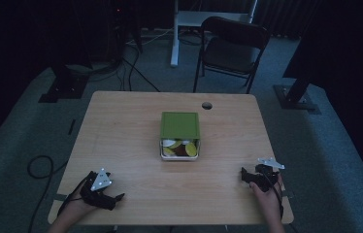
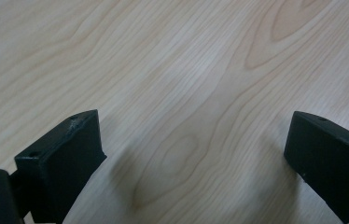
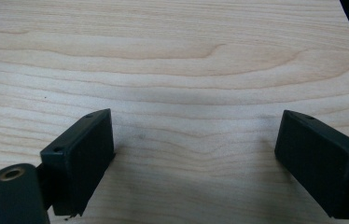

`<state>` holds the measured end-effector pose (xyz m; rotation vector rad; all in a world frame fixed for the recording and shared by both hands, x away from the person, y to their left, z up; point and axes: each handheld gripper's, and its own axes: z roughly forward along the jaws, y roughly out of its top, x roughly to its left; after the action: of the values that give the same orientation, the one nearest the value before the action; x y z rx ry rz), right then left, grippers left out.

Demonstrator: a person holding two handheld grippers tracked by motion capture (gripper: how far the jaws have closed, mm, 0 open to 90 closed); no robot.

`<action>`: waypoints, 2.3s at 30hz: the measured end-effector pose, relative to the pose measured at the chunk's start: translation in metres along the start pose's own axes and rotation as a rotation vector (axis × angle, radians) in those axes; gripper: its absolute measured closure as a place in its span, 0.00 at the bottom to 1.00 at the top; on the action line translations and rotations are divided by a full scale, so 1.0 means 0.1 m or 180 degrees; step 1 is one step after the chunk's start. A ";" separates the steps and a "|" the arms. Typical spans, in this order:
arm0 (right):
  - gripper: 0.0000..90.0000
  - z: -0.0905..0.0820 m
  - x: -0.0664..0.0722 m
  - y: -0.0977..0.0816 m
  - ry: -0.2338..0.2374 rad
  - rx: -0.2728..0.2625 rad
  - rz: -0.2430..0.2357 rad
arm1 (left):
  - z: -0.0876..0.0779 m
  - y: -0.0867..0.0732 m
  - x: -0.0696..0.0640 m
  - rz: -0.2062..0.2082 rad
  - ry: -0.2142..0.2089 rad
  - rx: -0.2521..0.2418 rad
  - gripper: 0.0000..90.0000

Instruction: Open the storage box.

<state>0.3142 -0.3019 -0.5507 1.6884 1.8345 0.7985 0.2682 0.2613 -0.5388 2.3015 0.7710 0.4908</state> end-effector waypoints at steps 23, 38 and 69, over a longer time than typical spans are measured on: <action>0.12 0.00 0.01 0.00 0.0068 0.0000 -0.0067 | 0.09 0.50 -0.25 0.0498 0.0108 -0.0240 0.08; 0.12 0.00 0.01 0.00 0.0068 0.0000 -0.0068 | 0.20 0.77 -0.40 0.0836 0.0099 -0.0301 0.11; 0.12 0.00 0.01 0.00 0.0068 -0.0001 -0.0067 | 0.42 1.21 -0.68 0.1471 -0.0020 -0.0408 0.17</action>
<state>0.3143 -0.3012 -0.5508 1.6638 1.8633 0.8112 0.2868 0.1241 -0.4955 2.3542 0.1882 0.7128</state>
